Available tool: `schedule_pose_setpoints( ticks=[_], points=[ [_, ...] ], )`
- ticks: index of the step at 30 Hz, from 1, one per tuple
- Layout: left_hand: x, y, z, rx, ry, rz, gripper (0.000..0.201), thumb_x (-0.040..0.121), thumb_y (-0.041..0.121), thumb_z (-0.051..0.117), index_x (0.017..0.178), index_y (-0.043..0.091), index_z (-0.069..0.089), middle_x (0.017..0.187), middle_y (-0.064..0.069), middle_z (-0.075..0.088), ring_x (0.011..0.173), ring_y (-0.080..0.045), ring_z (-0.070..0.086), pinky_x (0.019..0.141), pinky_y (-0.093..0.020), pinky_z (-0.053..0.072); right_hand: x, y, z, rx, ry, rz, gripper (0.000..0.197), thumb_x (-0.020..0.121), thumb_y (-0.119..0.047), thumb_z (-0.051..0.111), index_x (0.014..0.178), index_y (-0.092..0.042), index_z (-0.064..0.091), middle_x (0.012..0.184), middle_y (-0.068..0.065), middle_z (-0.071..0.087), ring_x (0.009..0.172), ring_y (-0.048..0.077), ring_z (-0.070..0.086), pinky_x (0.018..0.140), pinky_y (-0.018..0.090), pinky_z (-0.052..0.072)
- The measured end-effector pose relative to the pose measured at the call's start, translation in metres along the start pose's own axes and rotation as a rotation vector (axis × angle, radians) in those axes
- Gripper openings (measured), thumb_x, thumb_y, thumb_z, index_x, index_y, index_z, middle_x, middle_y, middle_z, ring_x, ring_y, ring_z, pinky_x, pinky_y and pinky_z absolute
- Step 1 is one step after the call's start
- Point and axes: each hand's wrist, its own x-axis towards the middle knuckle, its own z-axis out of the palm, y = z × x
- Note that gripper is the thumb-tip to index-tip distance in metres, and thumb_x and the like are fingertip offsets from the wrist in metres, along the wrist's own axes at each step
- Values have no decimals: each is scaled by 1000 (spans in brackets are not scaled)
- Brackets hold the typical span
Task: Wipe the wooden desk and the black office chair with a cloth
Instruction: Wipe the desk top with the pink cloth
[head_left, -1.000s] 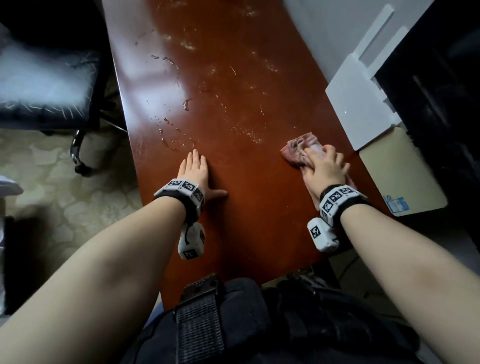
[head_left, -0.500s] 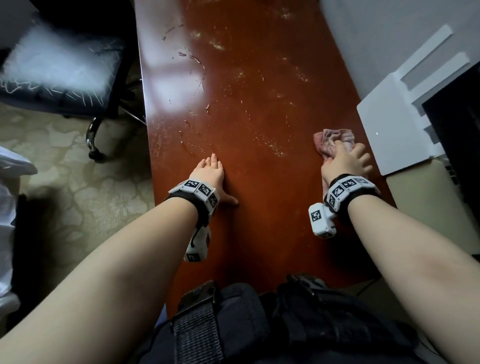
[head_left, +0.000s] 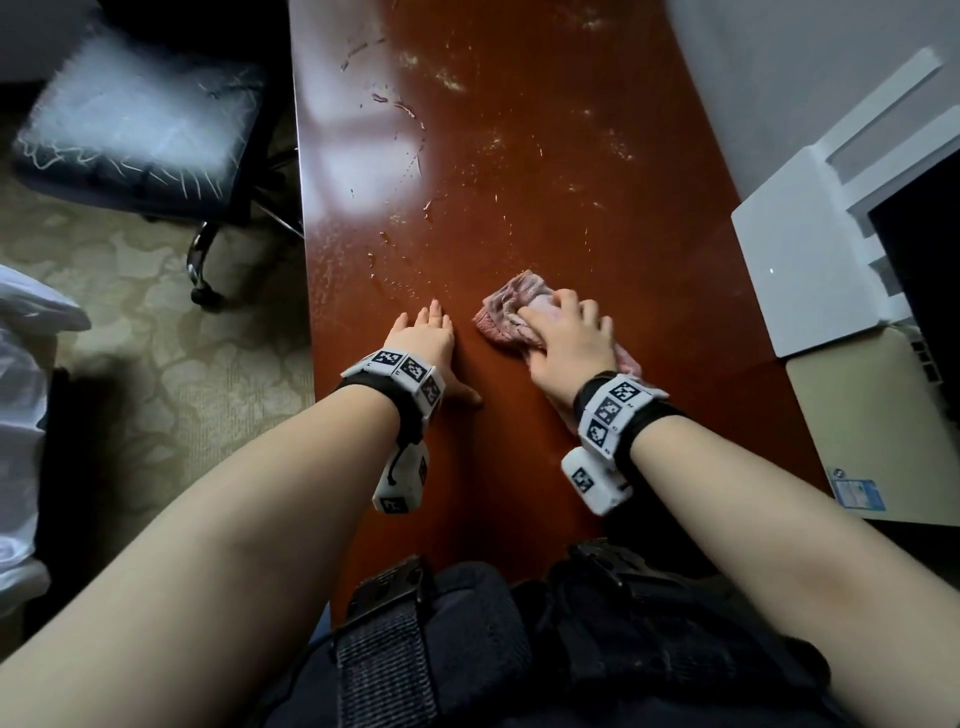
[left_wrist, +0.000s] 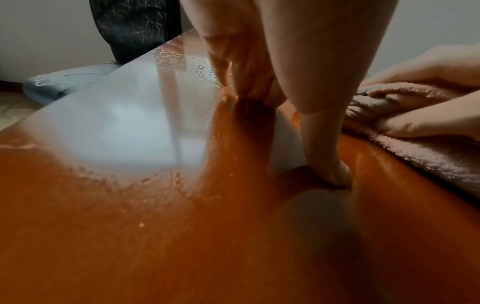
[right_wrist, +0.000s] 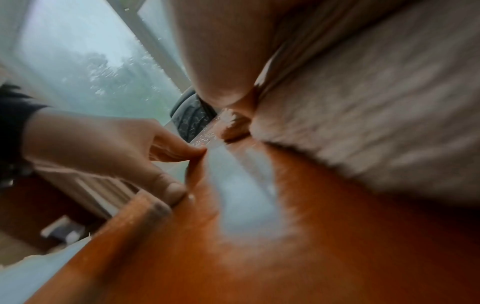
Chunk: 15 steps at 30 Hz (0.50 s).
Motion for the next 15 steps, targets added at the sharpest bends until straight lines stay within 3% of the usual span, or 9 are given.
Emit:
schedule_pose_setpoints(
  ticks=[3, 8, 15],
  points=[
    [1, 3, -6, 22, -26, -11, 125, 65, 72, 66, 150, 3, 6, 159, -14, -2, 146, -27, 8, 119, -44, 7, 5, 27, -5, -24, 0, -43, 51, 84, -33, 57, 133, -36, 46, 136, 7, 36, 115, 30, 38, 93, 43, 32],
    [4, -5, -19, 32, -23, 0, 103, 76, 67, 59, 150, 6, 20, 158, -11, 10, 140, -27, 27, 118, -44, 15, 21, 75, -14, 39, 95, 276, 44, 87, -31, 55, 131, -29, 49, 137, 13, 36, 120, 35, 37, 99, 46, 31],
    [4, -11, -14, 16, -45, 11, 96, 83, 64, 54, 152, 14, 9, 160, -4, 1, 145, -20, 17, 118, -41, 7, 37, 123, -16, 59, 190, 599, 37, 89, -28, 52, 126, -23, 52, 131, 19, 38, 119, 39, 37, 102, 45, 28]
  ],
)
